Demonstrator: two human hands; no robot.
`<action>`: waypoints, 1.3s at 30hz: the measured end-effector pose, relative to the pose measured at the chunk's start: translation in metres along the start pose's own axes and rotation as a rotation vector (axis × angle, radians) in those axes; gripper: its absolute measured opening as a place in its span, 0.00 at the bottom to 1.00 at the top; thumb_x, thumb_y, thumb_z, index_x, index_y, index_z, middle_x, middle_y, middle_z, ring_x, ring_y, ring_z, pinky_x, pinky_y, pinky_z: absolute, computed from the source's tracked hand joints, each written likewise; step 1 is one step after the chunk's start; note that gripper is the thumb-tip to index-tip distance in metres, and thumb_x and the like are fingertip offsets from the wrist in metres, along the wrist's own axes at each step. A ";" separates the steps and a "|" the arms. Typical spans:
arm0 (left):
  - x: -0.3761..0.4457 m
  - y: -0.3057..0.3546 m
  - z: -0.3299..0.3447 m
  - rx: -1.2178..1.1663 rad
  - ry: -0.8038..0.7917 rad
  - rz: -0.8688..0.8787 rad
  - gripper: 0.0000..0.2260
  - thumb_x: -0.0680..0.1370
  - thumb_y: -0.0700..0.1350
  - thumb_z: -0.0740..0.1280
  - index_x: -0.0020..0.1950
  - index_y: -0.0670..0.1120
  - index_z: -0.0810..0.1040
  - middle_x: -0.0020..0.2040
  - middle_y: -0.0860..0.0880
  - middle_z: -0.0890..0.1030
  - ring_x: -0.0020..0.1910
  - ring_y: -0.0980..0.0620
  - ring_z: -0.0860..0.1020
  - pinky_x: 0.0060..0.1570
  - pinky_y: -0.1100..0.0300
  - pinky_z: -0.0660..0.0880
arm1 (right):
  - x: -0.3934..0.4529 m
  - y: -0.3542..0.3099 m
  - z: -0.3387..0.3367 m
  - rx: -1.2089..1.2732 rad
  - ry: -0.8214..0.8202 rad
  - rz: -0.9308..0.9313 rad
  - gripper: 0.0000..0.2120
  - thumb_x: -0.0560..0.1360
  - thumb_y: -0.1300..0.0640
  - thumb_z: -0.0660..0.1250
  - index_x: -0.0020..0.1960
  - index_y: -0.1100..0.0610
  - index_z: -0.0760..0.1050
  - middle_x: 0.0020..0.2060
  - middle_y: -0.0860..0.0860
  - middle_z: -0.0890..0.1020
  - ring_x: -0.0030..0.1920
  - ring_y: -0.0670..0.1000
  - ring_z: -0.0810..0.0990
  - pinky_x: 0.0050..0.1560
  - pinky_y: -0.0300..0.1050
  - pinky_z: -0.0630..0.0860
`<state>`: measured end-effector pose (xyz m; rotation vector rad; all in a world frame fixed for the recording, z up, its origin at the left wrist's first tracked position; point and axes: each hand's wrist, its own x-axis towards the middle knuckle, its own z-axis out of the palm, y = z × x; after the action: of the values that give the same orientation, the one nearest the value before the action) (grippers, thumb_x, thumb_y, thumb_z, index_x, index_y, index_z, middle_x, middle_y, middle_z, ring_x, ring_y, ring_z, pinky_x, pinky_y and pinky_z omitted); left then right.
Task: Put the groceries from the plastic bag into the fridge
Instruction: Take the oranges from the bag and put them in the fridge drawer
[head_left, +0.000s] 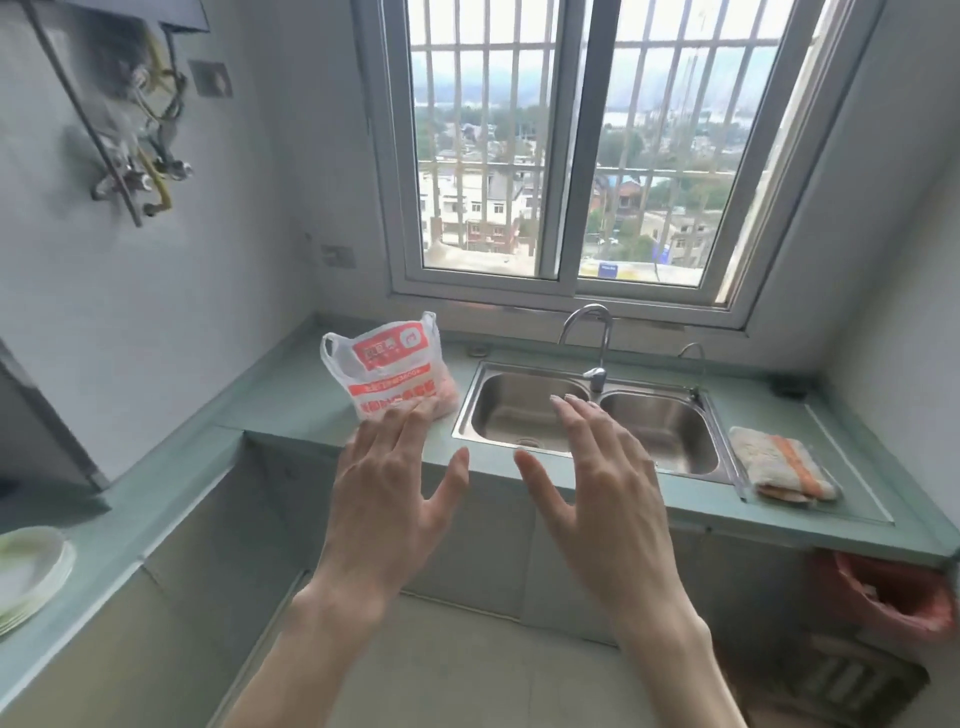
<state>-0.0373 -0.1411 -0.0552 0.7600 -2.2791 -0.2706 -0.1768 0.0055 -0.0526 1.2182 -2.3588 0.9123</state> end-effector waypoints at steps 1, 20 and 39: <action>0.008 -0.012 0.002 0.005 0.005 -0.008 0.21 0.81 0.58 0.64 0.73 0.54 0.69 0.67 0.55 0.76 0.68 0.52 0.72 0.68 0.52 0.69 | 0.011 -0.005 0.011 0.006 -0.003 -0.010 0.30 0.82 0.34 0.58 0.78 0.49 0.66 0.76 0.45 0.70 0.78 0.48 0.65 0.78 0.48 0.61; 0.173 -0.204 0.058 0.009 -0.008 -0.063 0.25 0.82 0.62 0.58 0.75 0.52 0.69 0.70 0.54 0.75 0.69 0.52 0.72 0.68 0.51 0.72 | 0.192 -0.073 0.204 0.061 -0.054 -0.061 0.31 0.81 0.33 0.56 0.78 0.49 0.67 0.74 0.45 0.73 0.76 0.47 0.68 0.75 0.45 0.63; 0.348 -0.278 0.203 0.106 -0.085 -0.161 0.24 0.84 0.61 0.56 0.74 0.49 0.70 0.71 0.52 0.75 0.71 0.54 0.71 0.71 0.46 0.71 | 0.396 0.010 0.356 0.105 -0.195 -0.145 0.29 0.81 0.36 0.58 0.78 0.49 0.67 0.74 0.45 0.73 0.75 0.47 0.69 0.77 0.42 0.56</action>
<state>-0.2540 -0.5758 -0.1163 1.0068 -2.3300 -0.2621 -0.4150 -0.4685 -0.1013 1.5622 -2.3555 0.9171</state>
